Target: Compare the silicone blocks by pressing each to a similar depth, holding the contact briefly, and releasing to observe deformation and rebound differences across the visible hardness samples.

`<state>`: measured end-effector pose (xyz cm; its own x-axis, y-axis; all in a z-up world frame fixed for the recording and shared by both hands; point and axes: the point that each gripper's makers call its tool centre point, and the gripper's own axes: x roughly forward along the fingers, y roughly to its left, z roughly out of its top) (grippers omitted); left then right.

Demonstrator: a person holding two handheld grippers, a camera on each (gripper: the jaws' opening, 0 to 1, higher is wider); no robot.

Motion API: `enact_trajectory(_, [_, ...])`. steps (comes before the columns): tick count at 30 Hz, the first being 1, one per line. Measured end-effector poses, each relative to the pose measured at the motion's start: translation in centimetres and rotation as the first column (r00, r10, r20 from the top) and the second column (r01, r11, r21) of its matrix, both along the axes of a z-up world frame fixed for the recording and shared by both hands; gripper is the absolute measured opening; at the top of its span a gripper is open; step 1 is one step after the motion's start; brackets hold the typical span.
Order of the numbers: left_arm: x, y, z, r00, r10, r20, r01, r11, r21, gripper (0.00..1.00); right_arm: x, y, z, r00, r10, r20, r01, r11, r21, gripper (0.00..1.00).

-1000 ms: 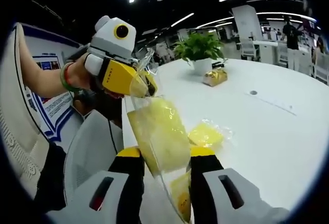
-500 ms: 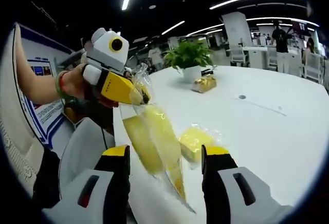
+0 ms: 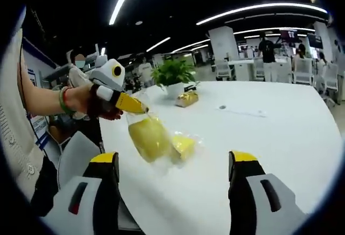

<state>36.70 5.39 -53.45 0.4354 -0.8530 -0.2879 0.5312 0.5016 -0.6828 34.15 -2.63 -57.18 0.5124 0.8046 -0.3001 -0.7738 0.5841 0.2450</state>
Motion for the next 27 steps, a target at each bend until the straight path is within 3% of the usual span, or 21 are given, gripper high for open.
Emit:
enact_trajectory(4, [0.5,-0.5,-0.7,1.000,0.007,-0.014,-0.007,1.000,-0.001,0.00,-1.2,-2.2,-0.1,0.999,-0.047,-0.012,0.047,0.999,-0.001,0.87])
enact_trajectory(13, [2.1,-2.4,-2.2,0.999,0.025,-0.034,-0.025,1.000,-0.011,0.00,-3.5,-7.7,-0.3,0.983,-0.178,-0.043,0.178,0.984,-0.009,0.86])
enact_trajectory(20, [4.1,-4.3,-3.4,0.997,0.049,-0.063,-0.051,0.998,-0.029,0.00,-4.6,-9.6,0.6,0.967,-0.251,-0.050,0.252,0.967,0.020,0.84])
enact_trajectory(27, [6.4,-6.5,-5.1,0.991,0.064,-0.118,-0.072,0.995,-0.064,0.00,-4.7,-11.3,-0.3,0.954,-0.288,-0.085,0.289,0.957,-0.003,0.83])
